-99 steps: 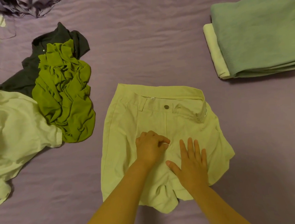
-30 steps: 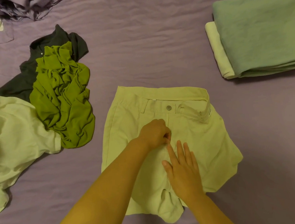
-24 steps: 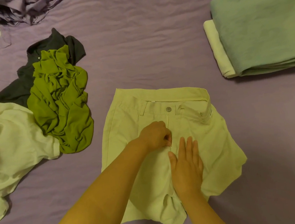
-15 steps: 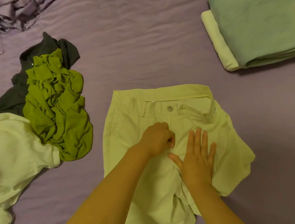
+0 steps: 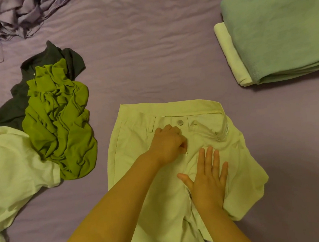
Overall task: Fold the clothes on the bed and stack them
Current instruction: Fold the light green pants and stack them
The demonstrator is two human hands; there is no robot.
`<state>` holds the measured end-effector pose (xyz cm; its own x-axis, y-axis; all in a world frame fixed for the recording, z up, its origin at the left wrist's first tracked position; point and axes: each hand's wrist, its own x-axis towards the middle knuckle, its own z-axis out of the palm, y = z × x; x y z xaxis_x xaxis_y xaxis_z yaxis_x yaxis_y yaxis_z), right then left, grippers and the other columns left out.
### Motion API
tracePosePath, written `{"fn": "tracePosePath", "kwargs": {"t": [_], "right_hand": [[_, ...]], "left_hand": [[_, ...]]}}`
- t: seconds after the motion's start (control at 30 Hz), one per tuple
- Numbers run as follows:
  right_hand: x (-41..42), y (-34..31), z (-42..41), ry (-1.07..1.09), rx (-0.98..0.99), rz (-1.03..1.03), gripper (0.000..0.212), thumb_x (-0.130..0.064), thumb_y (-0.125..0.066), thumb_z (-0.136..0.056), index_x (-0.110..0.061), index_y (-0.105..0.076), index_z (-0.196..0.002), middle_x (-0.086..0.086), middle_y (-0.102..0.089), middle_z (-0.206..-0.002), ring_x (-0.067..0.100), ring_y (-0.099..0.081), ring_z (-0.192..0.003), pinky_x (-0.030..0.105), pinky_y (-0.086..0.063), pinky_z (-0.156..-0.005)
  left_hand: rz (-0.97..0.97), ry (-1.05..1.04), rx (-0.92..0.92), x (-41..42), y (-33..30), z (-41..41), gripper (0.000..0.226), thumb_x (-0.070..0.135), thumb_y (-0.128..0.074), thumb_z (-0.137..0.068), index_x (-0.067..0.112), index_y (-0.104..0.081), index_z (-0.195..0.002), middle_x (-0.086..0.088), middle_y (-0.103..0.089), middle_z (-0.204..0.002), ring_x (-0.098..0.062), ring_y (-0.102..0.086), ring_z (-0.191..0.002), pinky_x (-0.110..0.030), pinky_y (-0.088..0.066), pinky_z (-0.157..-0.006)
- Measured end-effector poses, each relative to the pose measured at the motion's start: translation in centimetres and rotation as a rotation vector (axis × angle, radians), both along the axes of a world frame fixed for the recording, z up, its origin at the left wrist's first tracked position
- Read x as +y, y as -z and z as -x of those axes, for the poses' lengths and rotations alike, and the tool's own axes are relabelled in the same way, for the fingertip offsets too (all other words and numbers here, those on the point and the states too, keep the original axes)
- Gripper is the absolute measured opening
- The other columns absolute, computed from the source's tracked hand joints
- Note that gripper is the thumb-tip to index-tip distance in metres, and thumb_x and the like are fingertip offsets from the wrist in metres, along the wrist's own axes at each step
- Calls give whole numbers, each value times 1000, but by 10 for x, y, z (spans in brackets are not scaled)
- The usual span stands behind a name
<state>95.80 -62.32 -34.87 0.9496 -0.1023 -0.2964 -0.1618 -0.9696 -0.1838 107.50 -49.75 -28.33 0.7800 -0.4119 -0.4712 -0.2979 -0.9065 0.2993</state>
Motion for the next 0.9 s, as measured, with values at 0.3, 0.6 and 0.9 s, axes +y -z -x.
{"fn": "tracePosePath", "kwargs": {"t": [0.3, 0.6, 0.9], "right_hand": [[-1, -2, 2, -8, -14, 1, 93, -77, -18, -81, -13, -24, -149, 13, -19, -156, 29, -17, -143, 50, -11, -115], [-1, -12, -18, -93, -167, -52, 63, -44, -6, -102, -3, -32, -142, 18, -32, -149, 29, -22, -141, 44, -17, -114], [6, 2, -27, 9, -160, -59, 63, -51, -10, -99, -12, -26, -146, 16, -29, -152, 27, -20, -141, 38, -10, -115]], "left_hand": [[-12, -35, -7, -4, -11, -8, 21, 31, -54, -92, 22, -66, -107, -4, -43, -139, -24, -36, -121, -38, -32, -96], [-8, -24, 25, -1, -4, -8, 21, 35, -57, -90, 25, -66, -107, 0, -55, -114, -21, -45, -110, -35, -29, -94], [154, -210, 78, 0, 3, -7, 10, 26, -65, -84, 25, -71, -92, 6, -55, -114, -18, -39, -114, -31, -25, -92]]}}
